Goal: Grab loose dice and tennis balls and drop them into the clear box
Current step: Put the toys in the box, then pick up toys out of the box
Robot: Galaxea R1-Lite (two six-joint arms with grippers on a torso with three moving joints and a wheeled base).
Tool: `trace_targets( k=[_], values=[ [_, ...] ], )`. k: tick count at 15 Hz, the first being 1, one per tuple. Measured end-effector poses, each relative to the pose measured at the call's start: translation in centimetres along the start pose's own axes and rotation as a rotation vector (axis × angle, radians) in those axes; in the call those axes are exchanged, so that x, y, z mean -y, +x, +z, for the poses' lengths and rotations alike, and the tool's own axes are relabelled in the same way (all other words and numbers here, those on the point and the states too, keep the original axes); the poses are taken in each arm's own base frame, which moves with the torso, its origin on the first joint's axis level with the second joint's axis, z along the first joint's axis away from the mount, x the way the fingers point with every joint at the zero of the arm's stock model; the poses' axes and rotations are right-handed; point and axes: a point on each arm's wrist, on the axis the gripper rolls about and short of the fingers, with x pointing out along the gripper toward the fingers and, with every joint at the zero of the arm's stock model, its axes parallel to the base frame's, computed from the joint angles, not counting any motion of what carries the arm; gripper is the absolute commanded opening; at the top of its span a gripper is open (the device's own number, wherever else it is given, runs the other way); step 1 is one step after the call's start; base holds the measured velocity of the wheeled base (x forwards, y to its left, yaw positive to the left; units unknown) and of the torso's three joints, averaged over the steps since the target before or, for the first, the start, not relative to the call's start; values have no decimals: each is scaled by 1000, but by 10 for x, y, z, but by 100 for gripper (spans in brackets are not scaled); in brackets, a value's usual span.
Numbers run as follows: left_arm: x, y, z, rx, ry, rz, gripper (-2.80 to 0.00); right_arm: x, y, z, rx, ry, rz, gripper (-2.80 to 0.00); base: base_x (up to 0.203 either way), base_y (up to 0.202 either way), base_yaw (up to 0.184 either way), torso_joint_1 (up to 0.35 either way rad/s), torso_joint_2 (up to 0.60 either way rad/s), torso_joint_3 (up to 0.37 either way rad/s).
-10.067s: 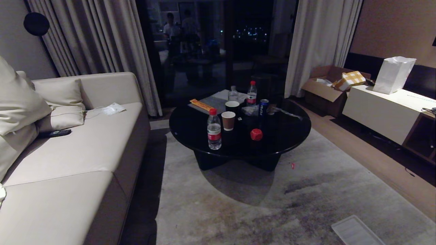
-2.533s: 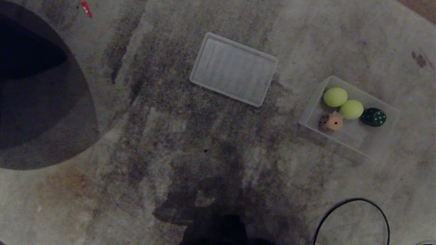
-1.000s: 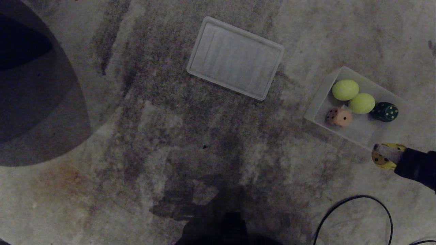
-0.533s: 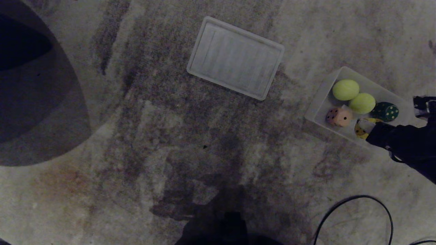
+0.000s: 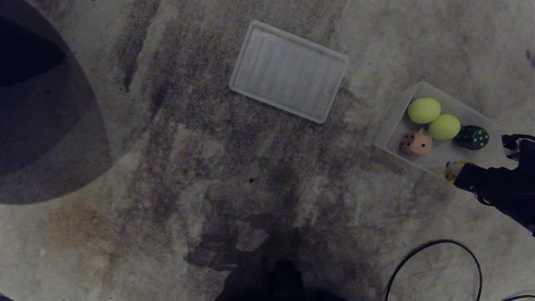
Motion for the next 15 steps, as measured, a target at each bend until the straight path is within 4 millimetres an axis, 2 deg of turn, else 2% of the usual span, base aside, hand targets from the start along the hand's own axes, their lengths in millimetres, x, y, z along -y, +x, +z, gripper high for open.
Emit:
trace_targets(
  k=[6,9,10,15],
  values=[
    [0,0,0,0,0,0,-280,9,-3,6,63,-57,-21,0,0,0,0,0,0,0],
    [0,0,0,0,0,0,-280,8,-18,12,88,-62,-3,0,0,0,0,0,0,0],
    [0,0,0,0,0,0,-280,7,-29,12,92,-63,9,-280,0,0,0,0,0,0],
    [0,0,0,0,0,0,-280,2,-110,-7,34,-89,130,-280,0,0,0,0,0,0]
  ],
)
